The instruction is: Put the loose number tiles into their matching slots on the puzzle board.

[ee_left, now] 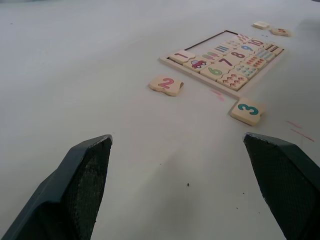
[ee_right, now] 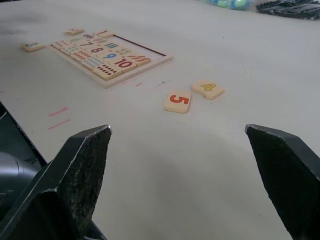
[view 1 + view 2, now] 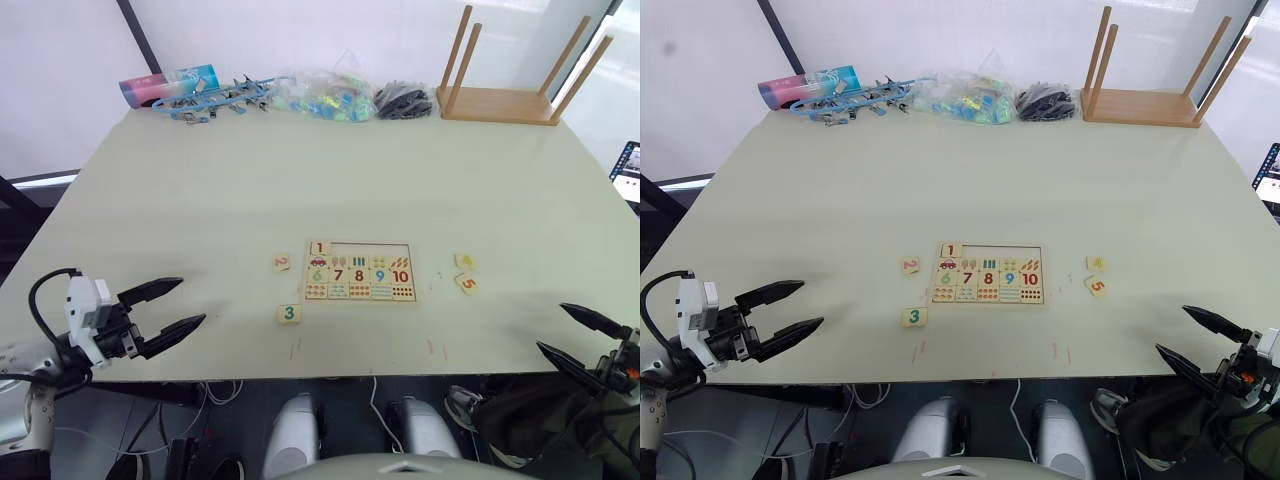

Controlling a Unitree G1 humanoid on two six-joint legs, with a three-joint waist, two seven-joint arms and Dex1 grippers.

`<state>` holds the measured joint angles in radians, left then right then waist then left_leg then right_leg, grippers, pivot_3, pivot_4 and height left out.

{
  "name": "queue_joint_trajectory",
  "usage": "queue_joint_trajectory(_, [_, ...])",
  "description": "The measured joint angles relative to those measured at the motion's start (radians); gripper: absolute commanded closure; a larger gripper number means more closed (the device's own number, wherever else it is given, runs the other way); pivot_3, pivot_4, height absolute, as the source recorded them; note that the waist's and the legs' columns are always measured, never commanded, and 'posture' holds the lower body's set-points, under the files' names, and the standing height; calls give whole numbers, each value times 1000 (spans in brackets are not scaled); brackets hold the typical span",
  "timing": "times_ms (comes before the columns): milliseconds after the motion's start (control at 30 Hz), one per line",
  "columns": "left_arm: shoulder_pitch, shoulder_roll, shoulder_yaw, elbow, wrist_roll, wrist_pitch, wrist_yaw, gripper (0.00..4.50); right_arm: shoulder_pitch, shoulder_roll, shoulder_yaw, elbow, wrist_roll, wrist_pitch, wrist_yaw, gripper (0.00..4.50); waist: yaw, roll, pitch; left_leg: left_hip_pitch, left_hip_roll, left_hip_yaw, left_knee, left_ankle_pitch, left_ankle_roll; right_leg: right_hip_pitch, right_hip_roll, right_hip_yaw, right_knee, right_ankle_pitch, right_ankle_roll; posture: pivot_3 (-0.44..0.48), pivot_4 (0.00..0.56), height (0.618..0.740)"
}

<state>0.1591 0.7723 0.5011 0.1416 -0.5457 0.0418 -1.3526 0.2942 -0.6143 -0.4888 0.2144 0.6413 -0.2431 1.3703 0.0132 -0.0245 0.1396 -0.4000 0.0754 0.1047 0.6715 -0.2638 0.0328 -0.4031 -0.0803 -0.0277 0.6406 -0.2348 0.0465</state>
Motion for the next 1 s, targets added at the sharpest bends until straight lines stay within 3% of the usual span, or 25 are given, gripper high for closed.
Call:
queue_joint_trajectory(433, [-84,3,-51,82,11,-9,-41,35,-7,23,4,-10,9,3,36,0,1,1,0,0,0,0,-1,0,0,0,0,0,-1,0,0,0,150,738])
queue_joint_trajectory(833, [-347,21,-218,267,100,-52,-99,35,44,45,45,-165,35,32,63,0,0,1,1,0,-1,1,-1,2,4,0,0,0,-1,0,0,0,150,738])
queue_joint_trajectory(1000, [-584,-21,-365,468,214,-139,-163,35,68,52,51,-235,51,51,38,0,8,0,1,-1,-3,0,-1,3,5,0,1,-2,-1,0,0,0,150,738])
